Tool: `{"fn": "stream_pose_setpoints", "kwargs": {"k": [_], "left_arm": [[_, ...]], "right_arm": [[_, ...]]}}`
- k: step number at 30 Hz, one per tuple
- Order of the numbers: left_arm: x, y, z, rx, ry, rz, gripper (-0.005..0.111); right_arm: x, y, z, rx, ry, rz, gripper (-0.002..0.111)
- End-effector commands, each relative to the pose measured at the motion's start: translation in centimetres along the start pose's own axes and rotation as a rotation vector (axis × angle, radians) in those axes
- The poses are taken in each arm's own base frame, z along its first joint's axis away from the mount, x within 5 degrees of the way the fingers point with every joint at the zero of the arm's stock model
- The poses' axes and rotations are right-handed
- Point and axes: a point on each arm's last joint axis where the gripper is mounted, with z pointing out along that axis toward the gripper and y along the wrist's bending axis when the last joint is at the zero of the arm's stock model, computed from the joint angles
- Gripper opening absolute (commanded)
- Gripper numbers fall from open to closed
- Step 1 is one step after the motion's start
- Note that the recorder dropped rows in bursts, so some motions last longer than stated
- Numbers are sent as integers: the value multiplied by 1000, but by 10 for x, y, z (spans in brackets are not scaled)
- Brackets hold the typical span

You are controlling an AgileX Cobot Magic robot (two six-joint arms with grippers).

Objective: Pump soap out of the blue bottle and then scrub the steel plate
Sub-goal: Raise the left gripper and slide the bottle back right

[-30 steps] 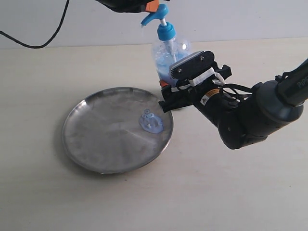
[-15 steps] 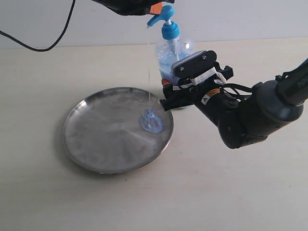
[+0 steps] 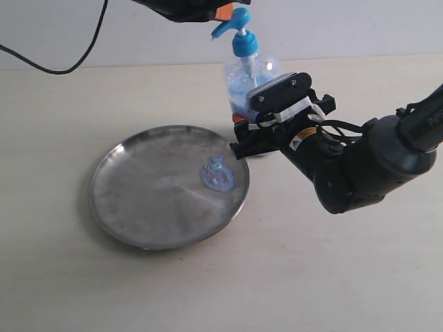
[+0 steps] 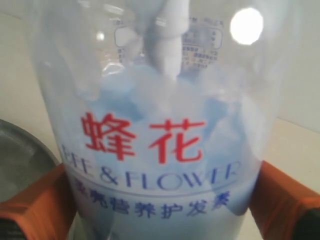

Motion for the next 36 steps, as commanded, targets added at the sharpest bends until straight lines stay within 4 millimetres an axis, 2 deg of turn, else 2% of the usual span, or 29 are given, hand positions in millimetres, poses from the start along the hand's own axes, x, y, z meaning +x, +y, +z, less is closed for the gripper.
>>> {"fn": "stream_pose_setpoints", "kwargs": {"k": [1, 10, 16, 24, 29, 36], "left_arm": [[30, -3, 10, 21, 198, 39, 0], [-17, -20, -56, 13, -90, 76, 0], [-32, -21, -93, 5, -177, 84, 0], [-34, -6, -110, -19, -155, 63, 0], [-32, 4, -112, -36, -130, 48, 0], [-28, 4, -111, -40, -87, 59, 0]], "right_arm": [[-9, 3, 0, -32, -57, -63, 0], [-8, 1, 0, -10, -50, -46, 0], [-8, 1, 0, -10, -47, -40, 0], [-5, -4, 0, 38, -11, 7, 0], [-7, -7, -2, 61, 11, 47, 0], [-3, -12, -2, 114, 45, 129, 0]]}}
